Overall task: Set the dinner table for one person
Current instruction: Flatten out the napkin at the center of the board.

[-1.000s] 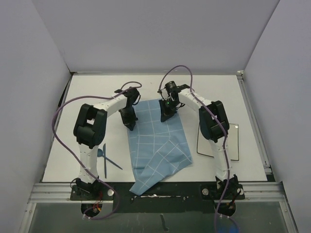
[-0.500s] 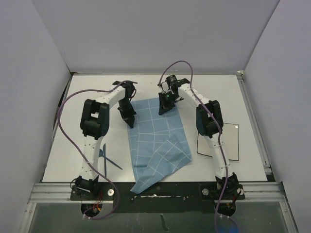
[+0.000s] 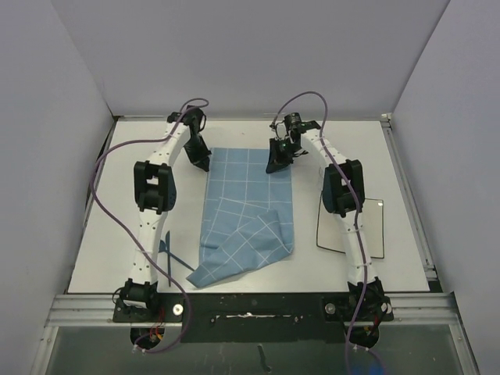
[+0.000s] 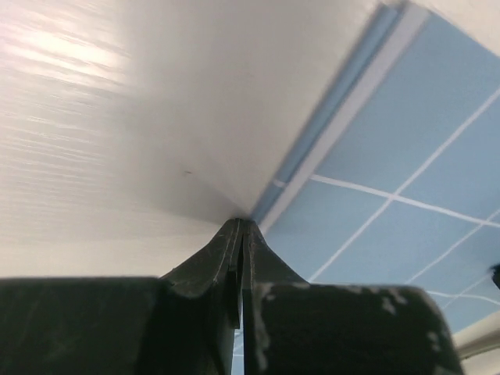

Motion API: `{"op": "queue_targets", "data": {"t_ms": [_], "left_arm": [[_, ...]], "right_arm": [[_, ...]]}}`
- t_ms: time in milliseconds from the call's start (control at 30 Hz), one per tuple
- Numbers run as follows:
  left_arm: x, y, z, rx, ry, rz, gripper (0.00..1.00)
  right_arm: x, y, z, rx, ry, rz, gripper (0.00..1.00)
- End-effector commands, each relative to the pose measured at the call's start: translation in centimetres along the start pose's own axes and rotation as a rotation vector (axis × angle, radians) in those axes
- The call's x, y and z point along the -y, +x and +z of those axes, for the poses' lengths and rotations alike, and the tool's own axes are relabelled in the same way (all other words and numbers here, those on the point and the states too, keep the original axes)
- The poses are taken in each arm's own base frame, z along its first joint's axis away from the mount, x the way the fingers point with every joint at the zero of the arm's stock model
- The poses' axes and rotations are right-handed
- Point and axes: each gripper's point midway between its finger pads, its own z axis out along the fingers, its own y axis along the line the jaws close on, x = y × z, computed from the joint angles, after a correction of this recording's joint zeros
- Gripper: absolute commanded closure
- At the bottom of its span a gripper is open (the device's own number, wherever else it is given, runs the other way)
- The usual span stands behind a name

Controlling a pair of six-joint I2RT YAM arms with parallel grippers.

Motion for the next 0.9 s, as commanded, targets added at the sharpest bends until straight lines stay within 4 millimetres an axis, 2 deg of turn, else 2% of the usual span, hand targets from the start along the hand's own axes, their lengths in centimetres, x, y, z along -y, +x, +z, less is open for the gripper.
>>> {"op": "queue_targets", "data": {"t_ms": [0, 133, 233, 367, 433, 567, 667, 767, 867], "left_arm": [[-1.3, -1.9, -0.9, 0.085, -0.047, 0.037, 1.00], [-1.1, -0.5, -3.8, 0.143, -0.044, 0.074, 1.00], [-0.8, 0.8, -6.8, 0.198, -0.013, 0.099, 1.00], [-1.1, 3.0, -10.6, 0.250, 0.001, 0.127, 1.00], [-1.8, 4.2, -11.8, 0.265, -0.002, 0.132, 1.00], [-2.9, 6.0, -14.1, 0.285, 0.006, 0.137, 1.00], [-3.8, 7.3, -15.3, 0.293, 0.007, 0.138, 1.00], [-4.6, 8.3, -15.5, 0.287, 0.002, 0.130, 1.00], [-5.2, 9.2, -15.5, 0.281, 0.000, 0.121, 1.00]], "right_arm": [[-0.8, -2.1, -3.4, 0.082, 0.006, -0.030, 1.00], [-2.8, -1.6, -6.1, 0.104, -0.008, -0.062, 1.00], [-4.5, -0.1, -7.7, 0.099, -0.002, -0.098, 1.00], [-6.7, 2.6, -9.4, 0.088, 0.016, -0.151, 1.00], [-7.5, 4.1, -9.8, 0.081, 0.021, -0.161, 1.00], [-8.4, 8.1, -9.7, 0.051, 0.016, -0.146, 1.00], [-8.0, 11.5, -8.7, 0.024, 0.018, -0.128, 1.00], [-6.4, 14.8, -7.3, -0.026, 0.037, -0.091, 1.00], [-5.1, 16.9, -6.9, -0.059, 0.071, -0.076, 1.00]]}}
